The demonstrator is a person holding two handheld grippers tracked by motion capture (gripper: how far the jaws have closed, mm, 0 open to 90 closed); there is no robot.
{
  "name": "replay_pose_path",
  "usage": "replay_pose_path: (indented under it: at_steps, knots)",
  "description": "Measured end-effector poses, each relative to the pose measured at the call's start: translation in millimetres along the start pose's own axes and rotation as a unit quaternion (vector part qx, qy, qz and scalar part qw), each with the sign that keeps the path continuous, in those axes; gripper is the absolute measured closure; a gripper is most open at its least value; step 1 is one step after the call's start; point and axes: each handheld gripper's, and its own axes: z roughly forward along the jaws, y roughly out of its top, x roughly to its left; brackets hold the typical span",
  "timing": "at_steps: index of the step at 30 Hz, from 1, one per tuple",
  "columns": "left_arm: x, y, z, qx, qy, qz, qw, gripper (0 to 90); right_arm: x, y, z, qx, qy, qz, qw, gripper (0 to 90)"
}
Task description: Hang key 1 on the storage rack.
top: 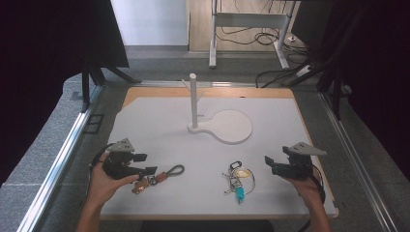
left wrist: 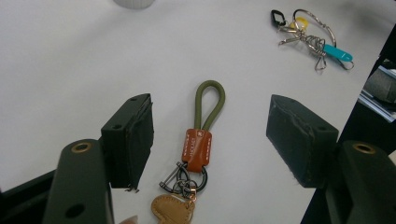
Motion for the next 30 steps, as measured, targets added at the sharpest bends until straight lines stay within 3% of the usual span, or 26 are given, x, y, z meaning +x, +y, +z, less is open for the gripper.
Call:
replay_pose_path:
  at_steps: [5,16,23,24,30]
  knots:
    - [-0.7,-0.9,-0.5,0.000,0.001,0.000,1.0000,31.9,2.1,0.4,-1.6,-0.002,0.022,-0.002,0.9998,23.2]
    - [1.5,0.0,-1.5,-0.004,0.005,-0.004,1.0000,29.0,-2.4,1.1,-8.8,-0.012,0.039,0.016,0.9990,25.3]
    - [-0.7,-0.6,-4.3,0.001,0.009,-0.003,1.0000,27.7,-11.0,-1.0,-9.1,-0.020,0.059,0.011,0.9980,24.6]
    - [-1.7,-1.0,-6.4,-0.002,0.007,-0.005,1.0000,27.4,-13.1,-1.6,-5.8,-0.021,0.077,0.008,0.9968,23.7]
    - [-7.2,-3.1,-11.2,0.005,0.027,-0.001,0.9996,26.9,-11.7,1.9,-1.5,-0.015,0.090,-0.006,0.9958,23.0]
